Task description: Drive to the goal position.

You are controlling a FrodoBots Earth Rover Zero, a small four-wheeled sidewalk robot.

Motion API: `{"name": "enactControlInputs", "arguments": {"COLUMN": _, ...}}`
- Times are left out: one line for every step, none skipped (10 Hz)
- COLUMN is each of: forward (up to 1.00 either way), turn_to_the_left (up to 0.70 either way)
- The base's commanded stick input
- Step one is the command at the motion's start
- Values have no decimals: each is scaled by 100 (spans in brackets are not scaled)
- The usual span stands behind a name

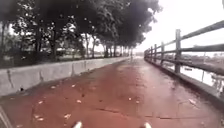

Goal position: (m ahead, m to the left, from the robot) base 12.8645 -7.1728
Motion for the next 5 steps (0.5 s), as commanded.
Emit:
{"name": "enactControlInputs", "arguments": {"forward": 50, "turn_to_the_left": 0}}
{"name": "enactControlInputs", "arguments": {"forward": 50, "turn_to_the_left": 0}}
{"name": "enactControlInputs", "arguments": {"forward": 50, "turn_to_the_left": 0}}
{"name": "enactControlInputs", "arguments": {"forward": 50, "turn_to_the_left": 0}}
{"name": "enactControlInputs", "arguments": {"forward": 50, "turn_to_the_left": -3}}
